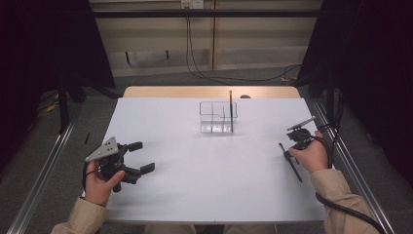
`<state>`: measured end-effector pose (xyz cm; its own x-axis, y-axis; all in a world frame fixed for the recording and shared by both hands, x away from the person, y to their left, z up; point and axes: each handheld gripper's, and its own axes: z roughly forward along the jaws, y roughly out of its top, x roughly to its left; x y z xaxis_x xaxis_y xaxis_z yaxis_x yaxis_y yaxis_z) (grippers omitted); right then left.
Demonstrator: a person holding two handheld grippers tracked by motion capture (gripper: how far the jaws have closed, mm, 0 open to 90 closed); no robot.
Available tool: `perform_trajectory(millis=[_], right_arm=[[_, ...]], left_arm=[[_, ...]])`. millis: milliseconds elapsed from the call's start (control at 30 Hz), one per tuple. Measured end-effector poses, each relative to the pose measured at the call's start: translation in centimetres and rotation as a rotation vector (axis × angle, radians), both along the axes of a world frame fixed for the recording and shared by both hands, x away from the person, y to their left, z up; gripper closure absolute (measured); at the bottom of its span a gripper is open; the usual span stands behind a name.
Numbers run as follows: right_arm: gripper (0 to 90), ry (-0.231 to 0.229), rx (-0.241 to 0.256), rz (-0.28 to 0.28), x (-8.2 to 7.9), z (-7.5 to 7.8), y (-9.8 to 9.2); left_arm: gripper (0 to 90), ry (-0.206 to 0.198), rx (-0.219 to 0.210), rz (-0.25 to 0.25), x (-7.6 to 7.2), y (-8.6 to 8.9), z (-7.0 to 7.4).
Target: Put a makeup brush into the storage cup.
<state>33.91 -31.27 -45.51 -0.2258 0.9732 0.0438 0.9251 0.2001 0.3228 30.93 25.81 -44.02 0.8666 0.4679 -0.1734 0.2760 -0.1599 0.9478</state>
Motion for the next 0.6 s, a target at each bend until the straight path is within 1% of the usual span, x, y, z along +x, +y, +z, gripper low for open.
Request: perform_trajectory(millis=[33,133,200,333,433,500,533,567,600], right_arm=[[81.8,0.001,0.005,-0.006,0.0,-0.01,-0.02],[83.4,0.005,-0.011,-0.004,0.14,0.02,0.18],[84.2,0.019,-0.026,-0.002,0.29,0.1,0.37],[84.4,0.036,-0.02,-0.007,0.52,0.19,0.3],[84.5,0.037,-0.012,-0.01,0.53,0.23,0.22],[84.4,0.026,-0.001,-0.013,0.48,0.23,0.14],[84.4,0.02,0.014,-0.018,0.45,0.29,0.1],[84.4,0.005,0.044,-0.026,0.4,0.31,0.08],[84.4,-0.013,0.057,-0.022,0.38,0.36,0.08]], left_arm=[[0.8,0.0,-0.001,0.001,0.0,-0.01,0.02],[0.8,0.001,-0.009,0.001,-0.01,-0.06,0.06],[0.9,0.0,-0.007,0.002,-0.03,-0.04,0.07],[0.9,0.004,-0.003,0.004,-0.07,0.12,0.0],[0.9,0.003,-0.004,0.005,-0.07,0.18,-0.01],[0.9,0.004,-0.005,0.007,-0.09,0.23,0.01],[0.9,0.002,-0.005,0.008,-0.09,0.27,0.02],[0.9,0.002,-0.004,0.009,-0.08,0.32,0.02],[0.9,0.005,-0.005,0.011,-0.08,0.33,0.0]])
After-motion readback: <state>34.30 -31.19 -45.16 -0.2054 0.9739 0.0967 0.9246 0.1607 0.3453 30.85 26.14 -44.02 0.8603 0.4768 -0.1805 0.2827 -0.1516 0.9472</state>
